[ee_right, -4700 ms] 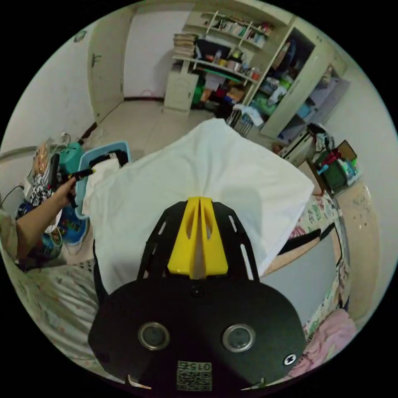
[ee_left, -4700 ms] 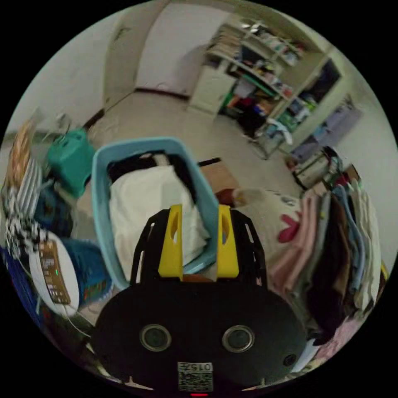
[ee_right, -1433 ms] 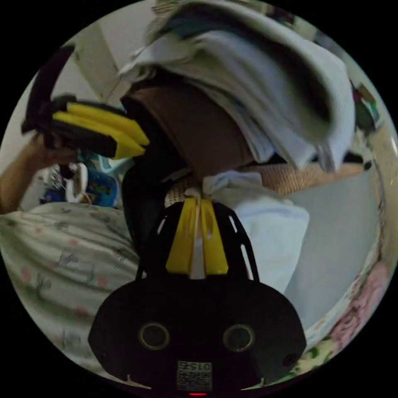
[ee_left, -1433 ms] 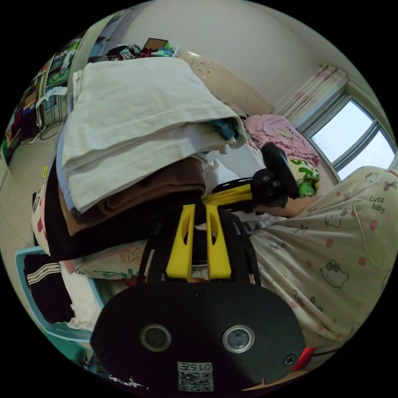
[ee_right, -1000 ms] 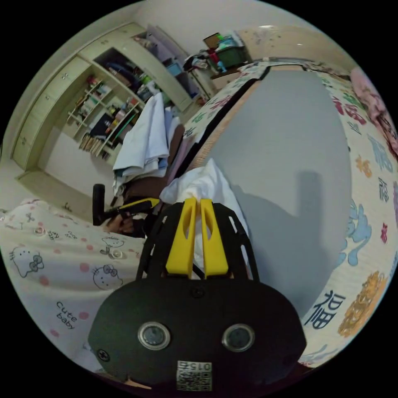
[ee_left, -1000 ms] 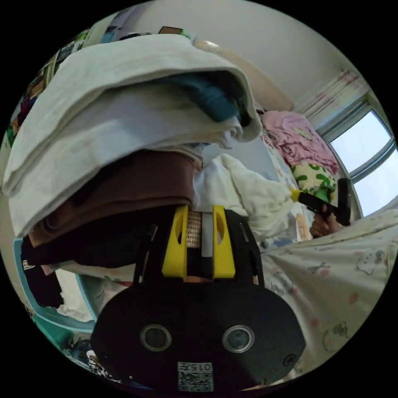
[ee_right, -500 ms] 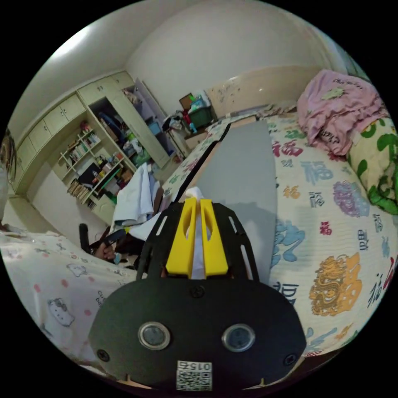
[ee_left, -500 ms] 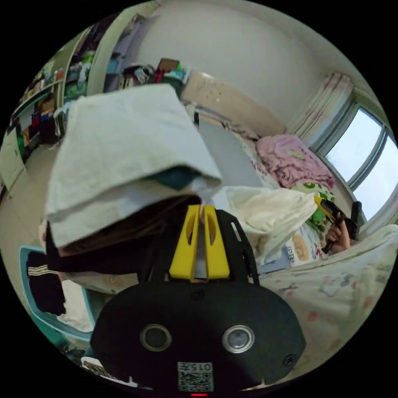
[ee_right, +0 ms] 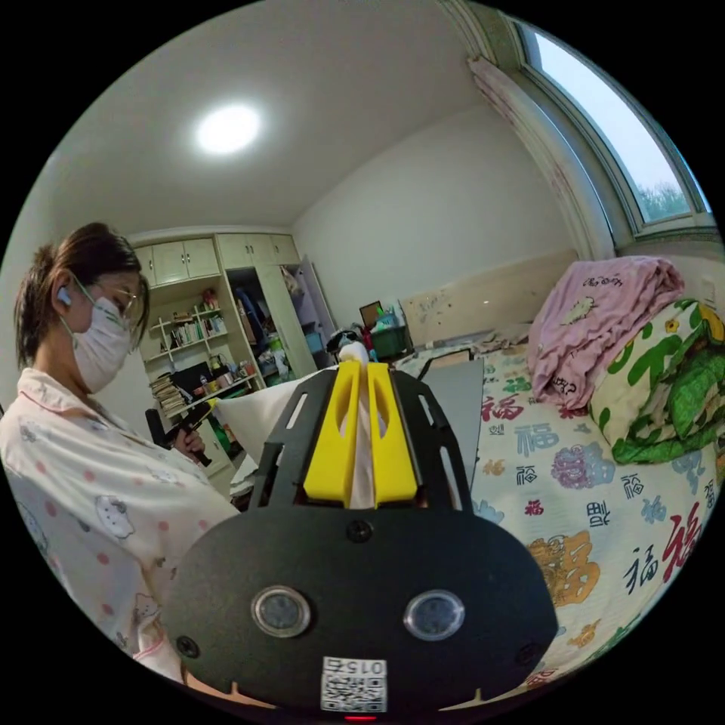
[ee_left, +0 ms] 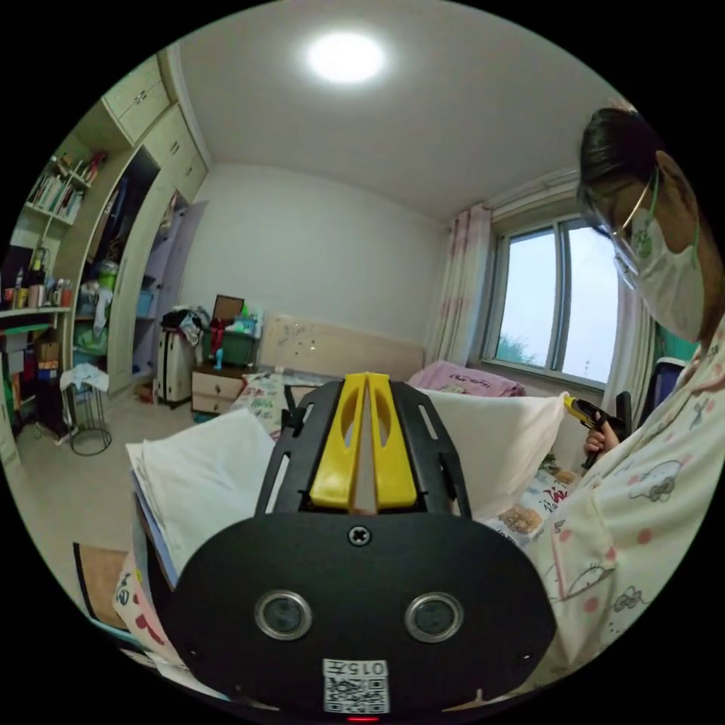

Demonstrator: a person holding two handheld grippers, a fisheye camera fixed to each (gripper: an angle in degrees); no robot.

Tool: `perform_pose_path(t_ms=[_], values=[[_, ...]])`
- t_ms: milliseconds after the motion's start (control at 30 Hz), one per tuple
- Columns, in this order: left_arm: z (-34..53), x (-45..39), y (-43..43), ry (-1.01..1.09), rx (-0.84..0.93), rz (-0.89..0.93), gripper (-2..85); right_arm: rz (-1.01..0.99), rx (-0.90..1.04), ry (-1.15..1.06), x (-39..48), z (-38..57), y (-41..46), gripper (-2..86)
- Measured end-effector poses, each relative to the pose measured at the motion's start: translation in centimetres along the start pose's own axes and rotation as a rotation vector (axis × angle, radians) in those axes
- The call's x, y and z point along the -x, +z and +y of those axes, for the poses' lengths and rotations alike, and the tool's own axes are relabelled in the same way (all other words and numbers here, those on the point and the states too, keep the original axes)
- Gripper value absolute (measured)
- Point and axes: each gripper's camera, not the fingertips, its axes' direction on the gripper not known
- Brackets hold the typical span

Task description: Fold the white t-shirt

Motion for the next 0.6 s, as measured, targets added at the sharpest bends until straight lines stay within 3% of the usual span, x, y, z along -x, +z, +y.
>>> perform_pose_path(t_ms=[167,333,500,600], values=[[-2.9,-0.7,-0.9,0.077,-0.008,0.024,-0.3,-0.003,-0.035,-0.021,3.1,-3.5,-0.5,0.4],[-3.3,0.7,4.9,0.049,0.158,0.033,-0.2,0.11,0.068,0.073,1.2,-4.3,5.6,0.6],[3.2,2.7,19.9,-0.032,0.497,-0.172,0.8,0.299,0.356,0.215,-6.5,-1.9,19.2,1.4],[5.3,2.6,25.4,-0.058,0.51,-0.338,4.3,0.364,0.475,0.265,-10.1,-1.2,26.4,3.3]])
